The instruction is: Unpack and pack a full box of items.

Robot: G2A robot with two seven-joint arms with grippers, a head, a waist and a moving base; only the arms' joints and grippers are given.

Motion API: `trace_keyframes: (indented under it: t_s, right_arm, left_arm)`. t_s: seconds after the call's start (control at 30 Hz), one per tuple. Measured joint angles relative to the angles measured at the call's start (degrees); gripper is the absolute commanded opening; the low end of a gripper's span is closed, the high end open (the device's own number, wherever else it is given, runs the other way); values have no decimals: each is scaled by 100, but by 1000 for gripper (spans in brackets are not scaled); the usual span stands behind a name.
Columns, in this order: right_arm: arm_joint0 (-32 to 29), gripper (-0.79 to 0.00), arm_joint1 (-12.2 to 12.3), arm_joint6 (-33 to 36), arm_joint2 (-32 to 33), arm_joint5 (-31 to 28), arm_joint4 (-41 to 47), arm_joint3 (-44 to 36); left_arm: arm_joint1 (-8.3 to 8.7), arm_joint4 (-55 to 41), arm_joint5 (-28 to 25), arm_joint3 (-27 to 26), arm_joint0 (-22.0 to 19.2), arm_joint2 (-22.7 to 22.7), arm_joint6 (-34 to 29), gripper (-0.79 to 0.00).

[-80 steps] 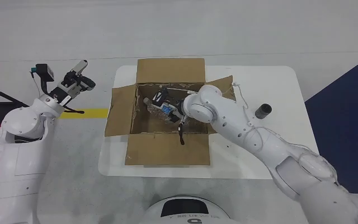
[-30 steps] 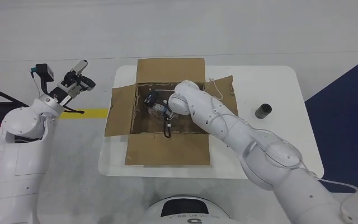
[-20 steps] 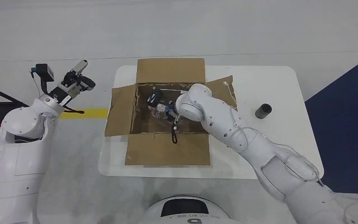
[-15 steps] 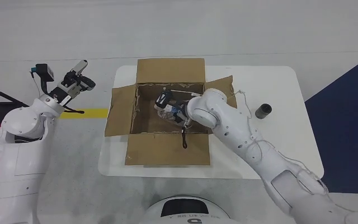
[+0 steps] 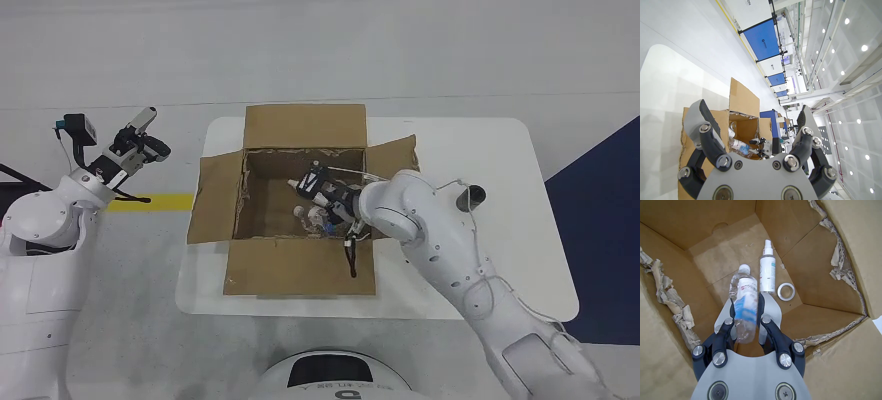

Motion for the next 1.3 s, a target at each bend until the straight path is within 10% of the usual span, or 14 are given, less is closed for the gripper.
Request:
trace_keyframes:
  t_s: [0.1, 0.2, 0.43, 1.3]
  right_arm:
    - [241, -776, -85, 44, -225, 208, 12, 302]
    - [492, -474, -183, 118, -453, 419, 74, 609]
    - [988, -332, -385, 502, -813, 418, 692, 1215]
    - [2082, -379, -1269, -1596, -1978, 678, 529, 3925]
  left_arm:
    - [0, 0, 0, 0, 0, 0, 0, 0]
    - [0, 0, 0, 0, 0, 0, 0, 0]
    - [0, 0, 0, 0, 0, 0, 0, 0]
    - [0, 0, 0, 0, 0, 0, 0, 0]
